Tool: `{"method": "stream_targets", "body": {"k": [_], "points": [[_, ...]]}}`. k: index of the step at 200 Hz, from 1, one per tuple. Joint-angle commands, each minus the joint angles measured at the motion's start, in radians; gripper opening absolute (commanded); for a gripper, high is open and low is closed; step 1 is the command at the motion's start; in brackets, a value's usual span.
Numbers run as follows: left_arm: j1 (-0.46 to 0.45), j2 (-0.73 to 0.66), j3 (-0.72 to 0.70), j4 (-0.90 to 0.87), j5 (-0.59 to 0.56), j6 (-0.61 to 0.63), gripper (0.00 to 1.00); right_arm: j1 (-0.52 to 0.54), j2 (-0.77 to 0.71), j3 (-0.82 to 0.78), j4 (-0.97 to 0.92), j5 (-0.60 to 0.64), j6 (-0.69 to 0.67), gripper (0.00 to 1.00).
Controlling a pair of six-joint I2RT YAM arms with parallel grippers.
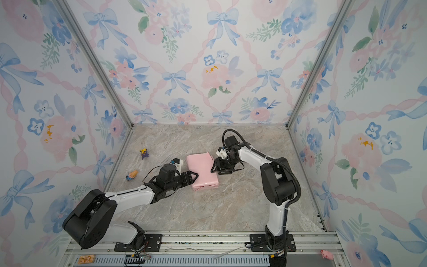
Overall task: Wrap a gift box in wrapping paper
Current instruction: Stand up the gift box at the center of the table.
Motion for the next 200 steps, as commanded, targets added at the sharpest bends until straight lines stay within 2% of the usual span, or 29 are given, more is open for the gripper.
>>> {"method": "stream_targets", "body": {"k": [1,36,70,101,123,162,200], "points": [[0.002,0.050,0.050,0.067,0.081,-0.018,0.72,0.009,0.028,0.025,0.071,-0.082,0.036,0.57],[-0.019,0.103,0.116,0.068,0.091,0.014,0.68,0.025,0.037,0.022,0.117,-0.112,0.056,0.52],[-0.035,0.121,0.142,0.067,0.068,0.061,0.63,0.022,0.001,-0.005,0.122,-0.065,0.041,0.36],[-0.051,0.127,0.180,0.068,0.043,0.159,0.60,0.018,-0.071,-0.065,0.186,-0.035,0.008,0.30],[-0.074,0.140,0.211,0.069,0.029,0.274,0.60,0.016,-0.125,-0.112,0.232,0.043,-0.029,0.25],[-0.113,0.156,0.192,0.199,0.005,0.456,0.59,0.018,-0.244,-0.230,0.362,0.171,-0.137,0.25],[-0.166,0.169,0.124,0.358,-0.082,0.612,0.58,0.019,-0.324,-0.346,0.498,0.257,-0.215,0.24]]}}
